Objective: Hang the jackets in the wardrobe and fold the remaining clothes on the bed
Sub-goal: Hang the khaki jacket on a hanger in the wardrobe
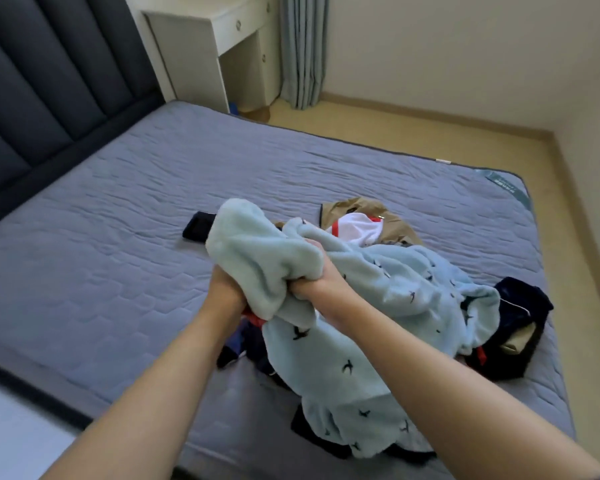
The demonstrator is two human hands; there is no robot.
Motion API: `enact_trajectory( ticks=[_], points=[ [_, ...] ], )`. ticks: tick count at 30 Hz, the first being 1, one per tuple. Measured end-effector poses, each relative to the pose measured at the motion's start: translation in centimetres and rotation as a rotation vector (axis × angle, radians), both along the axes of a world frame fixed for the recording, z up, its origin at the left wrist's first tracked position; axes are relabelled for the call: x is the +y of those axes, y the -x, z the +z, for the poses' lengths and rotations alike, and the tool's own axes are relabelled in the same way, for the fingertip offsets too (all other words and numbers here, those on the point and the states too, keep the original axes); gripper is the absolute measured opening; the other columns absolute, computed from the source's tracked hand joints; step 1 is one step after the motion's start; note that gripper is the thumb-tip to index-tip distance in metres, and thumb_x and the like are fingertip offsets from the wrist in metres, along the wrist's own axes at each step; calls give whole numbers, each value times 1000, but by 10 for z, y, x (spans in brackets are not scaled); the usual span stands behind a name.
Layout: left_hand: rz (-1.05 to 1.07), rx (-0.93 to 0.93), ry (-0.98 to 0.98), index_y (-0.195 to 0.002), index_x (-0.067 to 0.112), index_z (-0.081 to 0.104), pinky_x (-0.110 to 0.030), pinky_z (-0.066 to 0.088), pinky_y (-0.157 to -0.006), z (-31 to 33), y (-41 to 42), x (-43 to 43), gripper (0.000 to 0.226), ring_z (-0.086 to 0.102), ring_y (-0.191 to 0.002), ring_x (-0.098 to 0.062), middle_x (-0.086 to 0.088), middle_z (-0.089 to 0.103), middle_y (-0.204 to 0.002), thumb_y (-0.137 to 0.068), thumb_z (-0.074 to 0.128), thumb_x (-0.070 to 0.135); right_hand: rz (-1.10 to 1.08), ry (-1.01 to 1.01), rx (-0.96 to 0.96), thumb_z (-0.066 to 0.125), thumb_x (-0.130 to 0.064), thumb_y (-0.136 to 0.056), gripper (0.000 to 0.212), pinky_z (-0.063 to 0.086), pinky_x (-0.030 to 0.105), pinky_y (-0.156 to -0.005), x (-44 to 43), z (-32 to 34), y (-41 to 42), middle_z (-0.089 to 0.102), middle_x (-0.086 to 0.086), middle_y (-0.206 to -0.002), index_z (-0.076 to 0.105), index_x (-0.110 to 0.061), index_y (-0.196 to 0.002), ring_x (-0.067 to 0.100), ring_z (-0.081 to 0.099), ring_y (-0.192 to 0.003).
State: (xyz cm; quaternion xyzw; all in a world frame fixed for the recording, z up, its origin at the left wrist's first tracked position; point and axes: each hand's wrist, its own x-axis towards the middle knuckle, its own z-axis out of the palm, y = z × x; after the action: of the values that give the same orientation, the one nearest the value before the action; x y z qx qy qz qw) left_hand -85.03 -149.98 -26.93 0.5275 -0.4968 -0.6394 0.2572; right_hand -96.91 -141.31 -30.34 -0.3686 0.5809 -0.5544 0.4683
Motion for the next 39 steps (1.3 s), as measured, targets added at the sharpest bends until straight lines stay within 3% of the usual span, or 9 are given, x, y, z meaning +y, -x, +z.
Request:
enact_trajectory(
  ticks=[4, 9, 13, 18, 25, 30, 34, 37, 39],
  points=[
    [240, 144, 336, -69, 15, 47, -19, 40, -46, 60, -64, -58, 21, 46, -49, -6, 7, 52, -53, -88, 57, 14, 9, 70, -285, 62, -9, -71, 37, 54, 24, -68, -90, 43, -73, 68, -5, -90, 60, -17, -108, 8, 68, -80],
    [292, 68, 542, -87, 13, 55, -28, 45, -58, 63, -121, -115, 11, 55, -75, -18, -5, 60, -82, -84, 62, 21, 18, 95, -290, 58, -21, -61, 44, 50, 35, -65, -157, 63, -125, 56, 5, -71, 54, -10, -104, 14, 59, -71],
    [147, -348, 365, -100, 17, 62, -31, 50, -71, -31, -140, -119, 16, 61, -88, -23, -10, 68, -103, -88, 53, 11, -18, -248, -155, 60, -16, -70, 57, 47, 30, -74, -141, -21, -127, 57, 27, -94, 49, 6, -122, 41, 59, -92],
    [-134, -575, 136, -110, 12, 62, -30, 43, -89, -157, -137, -64, 26, 59, -108, -25, -11, 64, -117, -85, 56, 6, -246, -742, -54, 58, -11, -83, 68, 47, 30, -64, -39, -135, -87, 55, 5, -96, 30, -19, -144, 16, 53, -73],
    [-606, -545, 103, -123, 20, 54, -23, 40, -84, -240, -21, 34, 40, 51, -106, -12, 0, 52, -128, -84, 58, 17, -573, -985, 451, 63, -13, -84, 65, 45, 41, -96, 86, -195, 36, 28, 8, -147, 33, -20, -141, 30, 41, -126],
    [-704, -456, 120, -128, 25, 47, -27, 43, -91, -280, 63, 84, 44, 45, -113, -8, 7, 45, -132, -86, 59, 21, -647, -1015, 591, 67, -19, -85, 92, 39, 42, -99, 133, -233, 112, 1, 9, -159, 4, -35, -151, 34, 24, -139],
    [-720, -396, 144, -126, 28, 47, -23, 39, -87, -302, 98, 109, 41, 48, -112, -6, 8, 48, -130, -88, 59, 21, -567, -917, 528, 64, -18, -87, 75, 43, 35, -87, 141, -263, 141, 38, 14, -135, 21, -30, -148, 28, 49, -107],
    [-664, -391, 161, -121, 27, 49, -22, 39, -87, -309, 109, 114, 36, 51, -110, -8, 6, 53, -125, -88, 59, 16, -553, -848, 594, 49, -9, -90, 23, 49, 37, -84, 140, -274, 149, 58, 9, -108, 56, -18, -111, 26, 56, -97],
    [-608, -397, 187, -120, 26, 49, -24, 40, -87, -308, 115, 112, 36, 53, -108, -9, 6, 53, -125, -87, 59, 15, -542, -800, 581, 45, -6, -91, 20, 49, 36, -83, 145, -277, 152, 62, 7, -99, 60, -16, -101, 26, 58, -95]
  ],
)
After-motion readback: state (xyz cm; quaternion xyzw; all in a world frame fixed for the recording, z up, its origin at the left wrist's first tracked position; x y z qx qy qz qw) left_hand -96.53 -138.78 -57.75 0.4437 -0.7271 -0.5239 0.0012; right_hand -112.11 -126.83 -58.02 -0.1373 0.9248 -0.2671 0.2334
